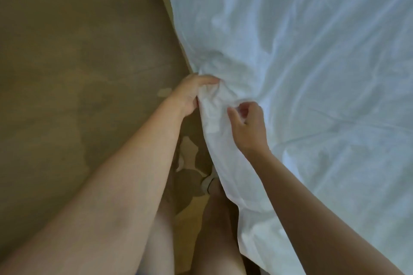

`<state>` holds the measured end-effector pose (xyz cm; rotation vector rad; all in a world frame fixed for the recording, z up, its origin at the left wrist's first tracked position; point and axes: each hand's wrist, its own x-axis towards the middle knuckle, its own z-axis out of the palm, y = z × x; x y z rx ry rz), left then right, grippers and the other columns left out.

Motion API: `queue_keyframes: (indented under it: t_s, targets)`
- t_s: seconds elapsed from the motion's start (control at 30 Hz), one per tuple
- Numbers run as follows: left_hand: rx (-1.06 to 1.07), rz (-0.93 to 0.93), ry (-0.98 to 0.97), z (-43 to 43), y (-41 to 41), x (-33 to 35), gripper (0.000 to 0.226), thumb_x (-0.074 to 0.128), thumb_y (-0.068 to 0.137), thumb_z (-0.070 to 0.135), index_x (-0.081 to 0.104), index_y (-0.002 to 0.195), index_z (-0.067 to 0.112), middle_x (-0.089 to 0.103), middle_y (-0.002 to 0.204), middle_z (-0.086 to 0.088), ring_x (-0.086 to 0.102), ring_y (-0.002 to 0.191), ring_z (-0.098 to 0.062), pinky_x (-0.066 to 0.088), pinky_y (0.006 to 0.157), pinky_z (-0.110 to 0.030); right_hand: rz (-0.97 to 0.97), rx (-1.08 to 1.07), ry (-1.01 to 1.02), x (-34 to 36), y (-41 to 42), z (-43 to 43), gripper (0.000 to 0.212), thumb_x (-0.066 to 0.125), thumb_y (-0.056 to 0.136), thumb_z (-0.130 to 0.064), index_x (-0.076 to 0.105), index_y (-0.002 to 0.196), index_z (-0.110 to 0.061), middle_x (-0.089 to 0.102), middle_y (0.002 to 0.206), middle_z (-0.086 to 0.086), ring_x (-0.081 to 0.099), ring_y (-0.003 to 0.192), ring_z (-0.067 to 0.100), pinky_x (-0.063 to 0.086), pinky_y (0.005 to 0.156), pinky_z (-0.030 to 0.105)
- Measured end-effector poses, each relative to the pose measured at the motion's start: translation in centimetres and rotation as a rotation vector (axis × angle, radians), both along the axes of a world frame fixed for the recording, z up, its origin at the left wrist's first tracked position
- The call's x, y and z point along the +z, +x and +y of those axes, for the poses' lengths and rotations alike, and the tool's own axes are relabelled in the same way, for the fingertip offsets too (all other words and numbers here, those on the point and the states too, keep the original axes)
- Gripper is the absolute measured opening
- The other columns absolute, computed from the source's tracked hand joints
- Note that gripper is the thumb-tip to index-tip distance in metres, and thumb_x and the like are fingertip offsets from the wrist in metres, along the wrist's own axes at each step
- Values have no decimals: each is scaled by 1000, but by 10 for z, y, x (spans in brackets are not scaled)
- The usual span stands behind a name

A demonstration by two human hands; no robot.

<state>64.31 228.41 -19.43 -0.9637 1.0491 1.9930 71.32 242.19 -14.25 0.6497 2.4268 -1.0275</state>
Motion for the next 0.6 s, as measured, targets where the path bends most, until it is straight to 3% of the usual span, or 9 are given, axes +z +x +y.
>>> queue_keyframes:
  t_s: [0.07, 0.17, 0.27, 0.33, 0.4, 0.43, 0.5, 0.6]
  targets:
    - [-49, 21, 59, -4, -20, 5, 27, 72, 76, 12, 67, 103, 8, 72, 100, -8, 68, 96, -23, 54, 80, -31, 42, -53, -27, 2, -22, -11, 24, 57, 88, -38, 50, 95, -16, 55, 91, 1, 55, 82, 14, 45, 71, 24]
    - [-174, 72, -112, 11, -43, 35, 35, 73, 73, 11, 64, 106, 3, 70, 100, -11, 68, 94, -27, 56, 81, -36, 86, -199, -76, 11, -45, -19, 22, 55, 89, -38, 47, 80, -20, 50, 75, -6, 51, 65, 2, 42, 57, 13]
    - [-9, 191, -268, 1, -27, 58, 15, 62, 53, 5, 65, 67, 9, 64, 61, -1, 64, 58, -18, 49, 50, -22, 119, -283, -48, 25, -55, -17, 29, 51, 84, -46, 46, 75, -19, 50, 68, -7, 49, 61, 5, 41, 57, 20]
    - [134, 139, -310, -28, 5, 59, 14, 65, 56, -2, 69, 60, 12, 67, 59, 1, 65, 58, -19, 51, 50, -24, 56, -187, 28, 29, -56, -18, 29, 50, 81, -46, 47, 74, -18, 55, 69, -3, 54, 65, 13, 41, 58, 28]
    - [157, -69, -388, -43, 26, 42, 18, 69, 68, -8, 70, 71, 10, 70, 70, -6, 68, 72, -27, 58, 60, -34, -108, 72, 114, 27, -54, -23, 18, 53, 86, -34, 50, 80, -18, 56, 82, 0, 55, 81, 22, 40, 64, 31]
    - [106, -165, -447, -43, 25, 33, 16, 68, 72, -8, 67, 79, 7, 69, 76, -10, 66, 77, -29, 57, 65, -38, -196, 233, 152, 24, -52, -26, 16, 53, 89, -31, 53, 93, -16, 56, 97, 3, 53, 95, 25, 41, 73, 32]
    - [-64, -232, -484, -33, 5, 19, 15, 67, 77, -5, 62, 87, 5, 64, 81, -11, 63, 75, -27, 52, 62, -32, -254, 439, 180, 15, -53, -31, 37, 51, 93, -33, 48, 122, -10, 48, 123, 8, 44, 115, 28, 40, 92, 35]
    - [-128, -98, -404, -32, -42, 6, 15, 65, 75, -2, 63, 79, 12, 65, 75, -3, 63, 71, -19, 48, 54, -24, -87, 322, 132, 11, -75, -38, 45, 52, 93, -32, 43, 130, -8, 44, 127, 9, 41, 118, 27, 34, 93, 30]
